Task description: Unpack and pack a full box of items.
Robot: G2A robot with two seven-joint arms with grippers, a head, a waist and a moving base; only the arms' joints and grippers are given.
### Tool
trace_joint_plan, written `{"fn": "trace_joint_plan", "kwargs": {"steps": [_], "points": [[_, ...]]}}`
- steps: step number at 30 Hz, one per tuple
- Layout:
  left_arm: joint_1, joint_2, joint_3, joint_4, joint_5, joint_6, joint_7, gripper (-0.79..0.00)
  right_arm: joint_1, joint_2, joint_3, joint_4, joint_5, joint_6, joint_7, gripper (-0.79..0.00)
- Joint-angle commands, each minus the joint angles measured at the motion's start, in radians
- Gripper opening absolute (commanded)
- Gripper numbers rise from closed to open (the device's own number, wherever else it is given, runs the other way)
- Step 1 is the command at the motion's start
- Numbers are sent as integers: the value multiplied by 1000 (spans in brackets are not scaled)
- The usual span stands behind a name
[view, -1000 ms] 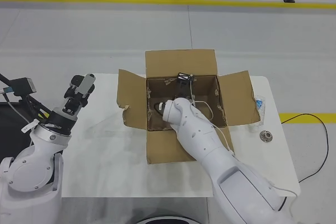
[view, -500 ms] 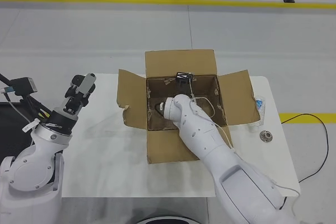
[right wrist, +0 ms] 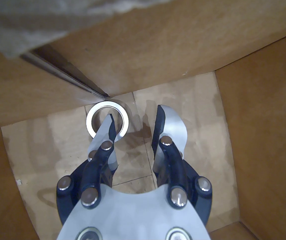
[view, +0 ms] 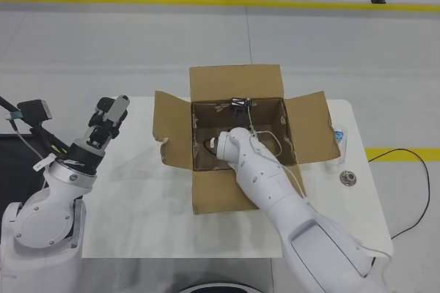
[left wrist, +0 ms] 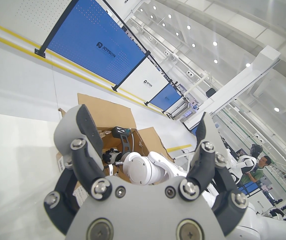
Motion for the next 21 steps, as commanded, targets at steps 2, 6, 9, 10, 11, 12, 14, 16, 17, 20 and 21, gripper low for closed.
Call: {"fn": "trace_joint_plan", "kwargs": {"steps": [2, 6, 9, 10, 11, 12, 14, 16, 17, 20, 21], "points": [[0, 2, 1, 0, 0, 3, 1, 0, -16, 4, 19, -23, 13, 6, -42, -400], [1, 5, 2, -1, 0, 5, 3, 0, -38, 10, 36, -61, 11, 20, -71, -382], [1, 7, 5, -1, 0, 5, 4, 0, -57, 15, 41, -94, -3, 29, -73, -357], [1, 8, 5, -1, 0, 5, 5, 0, -63, 17, 42, -103, -11, 28, -69, -348], [1, 8, 6, -1, -1, 5, 5, 0, -67, 19, 42, -111, -19, 27, -61, -345], [0, 9, 6, -1, -2, 5, 6, 0, -69, 21, 42, -117, -28, 27, -50, -345], [0, 10, 7, -1, -3, 3, 8, 0, -72, 24, 42, -125, -44, 24, -27, -363], [0, 11, 8, 0, -4, 3, 10, 0, -74, 27, 43, -131, -57, 21, -9, -385], [1, 12, 7, 0, -5, 4, 12, 0, -75, 28, 44, -133, -63, 19, -1, -394], [4, 14, 5, 0, -7, 3, 16, 0, -77, 30, 45, -140, -79, 10, 20, -400], [5, 14, 5, 0, -8, 3, 17, 0, -78, 31, 47, -143, -83, 6, 27, -406]]}}
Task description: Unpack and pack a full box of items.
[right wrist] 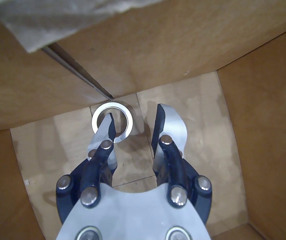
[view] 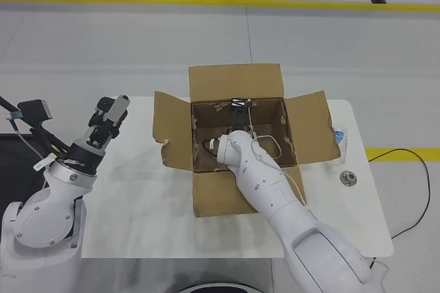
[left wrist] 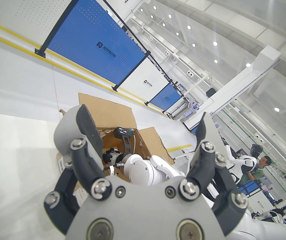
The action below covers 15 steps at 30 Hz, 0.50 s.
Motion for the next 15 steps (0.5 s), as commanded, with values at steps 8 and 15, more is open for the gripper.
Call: {"fn": "trace_joint_plan", "kwargs": {"steps": [8, 15], "points": [[4, 5, 1, -1, -4, 0, 6, 0, -10, 7, 15, -25, -28, -24, 41, -453], [5, 9, 5, -3, -4, -1, 12, 0, -19, 16, 35, -46, -43, -57, 75, -449]]}}
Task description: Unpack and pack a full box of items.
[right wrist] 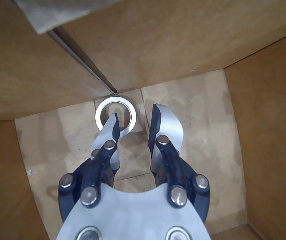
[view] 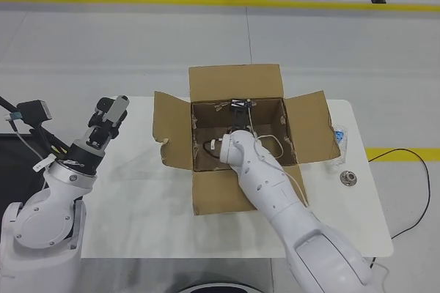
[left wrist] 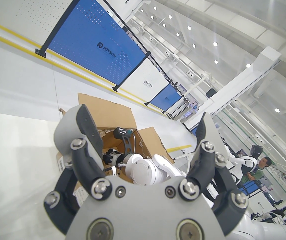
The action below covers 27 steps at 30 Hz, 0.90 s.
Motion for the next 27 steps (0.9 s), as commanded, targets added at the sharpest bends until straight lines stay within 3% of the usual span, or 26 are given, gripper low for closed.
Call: {"fn": "trace_joint_plan", "kwargs": {"steps": [1, 27], "points": [[0, 1, 1, 0, -2, -3, 1, 0, 1, 1, 3, 0, -5, -11, 16, -453], [8, 14, 10, -6, -2, 0, 16, 0, 13, 9, 9, -3, -100, -119, 160, -474]]}}
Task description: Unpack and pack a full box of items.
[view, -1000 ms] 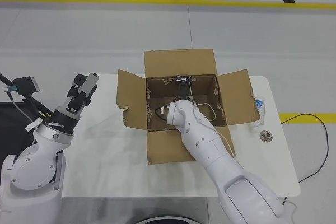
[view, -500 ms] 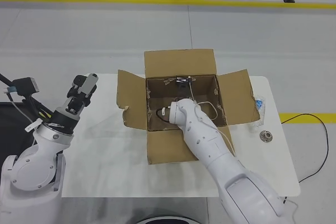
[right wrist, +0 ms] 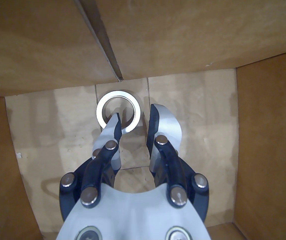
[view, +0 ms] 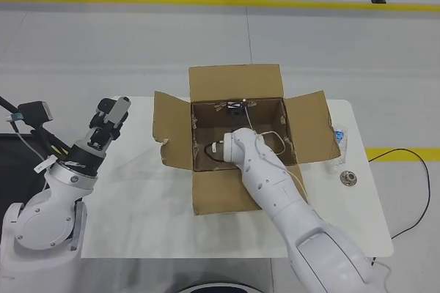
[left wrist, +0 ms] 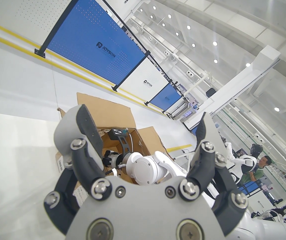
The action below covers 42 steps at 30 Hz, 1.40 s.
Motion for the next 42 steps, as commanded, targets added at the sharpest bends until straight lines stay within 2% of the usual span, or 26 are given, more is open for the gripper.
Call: {"fn": "trace_joint_plan", "kwargs": {"steps": [1, 10, 16, 26, 29, 33, 35, 38, 42], "points": [[0, 1, 0, 0, 0, -1, 2, 0, -2, 2, 0, -6, -10, -17, 19, -474], [4, 5, 2, -3, 1, 2, 9, 0, -23, 23, 15, -64, -64, -107, 93, -453], [4, 7, 5, -3, 1, 3, 13, 0, -43, 34, 54, -104, -61, -70, 113, -440], [9, 11, 1, -1, -5, 4, 24, 0, -14, 31, 72, -54, -40, -104, 139, -456], [9, 12, 2, 1, -6, 3, 25, 0, -2, 26, 71, -31, -31, -106, 138, -508], [9, 13, 1, 2, -7, 4, 28, 0, 16, 20, 68, 1, -23, -111, 144, -520], [9, 14, 1, 3, -8, 5, 30, 0, 25, 17, 67, 15, -20, -110, 145, -563], [9, 15, 1, 3, -8, 3, 32, 0, 35, 13, 66, 33, -14, -111, 143, -674], [9, 17, 1, 3, -10, 3, 33, 0, 46, 9, 69, 46, -8, -108, 133, -785]]}}
